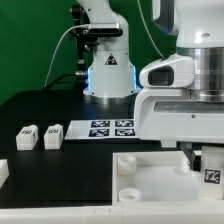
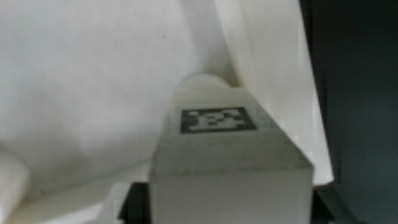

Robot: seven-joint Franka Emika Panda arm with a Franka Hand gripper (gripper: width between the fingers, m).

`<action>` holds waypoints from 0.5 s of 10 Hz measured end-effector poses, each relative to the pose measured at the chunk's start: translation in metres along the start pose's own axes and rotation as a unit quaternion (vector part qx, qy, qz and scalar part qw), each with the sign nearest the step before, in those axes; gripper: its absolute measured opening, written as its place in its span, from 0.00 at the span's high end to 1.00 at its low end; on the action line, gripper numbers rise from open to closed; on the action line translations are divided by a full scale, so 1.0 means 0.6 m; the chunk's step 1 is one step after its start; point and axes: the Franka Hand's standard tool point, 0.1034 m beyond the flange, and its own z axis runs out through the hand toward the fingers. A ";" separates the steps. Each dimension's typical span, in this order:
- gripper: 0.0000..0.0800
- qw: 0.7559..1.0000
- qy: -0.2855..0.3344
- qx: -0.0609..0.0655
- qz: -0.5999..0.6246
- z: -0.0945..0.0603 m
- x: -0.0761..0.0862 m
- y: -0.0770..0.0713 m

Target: Assemble one leg

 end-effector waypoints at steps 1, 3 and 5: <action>0.64 0.997 -0.006 0.001 0.081 -0.002 0.005 0.004; 0.64 0.972 -0.020 0.004 0.233 -0.001 0.008 0.010; 0.64 0.909 -0.033 0.000 0.416 0.000 0.003 0.009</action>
Offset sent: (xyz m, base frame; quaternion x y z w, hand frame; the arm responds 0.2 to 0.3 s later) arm 0.0181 0.0004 0.0070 -0.0040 -0.0415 0.4210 0.9061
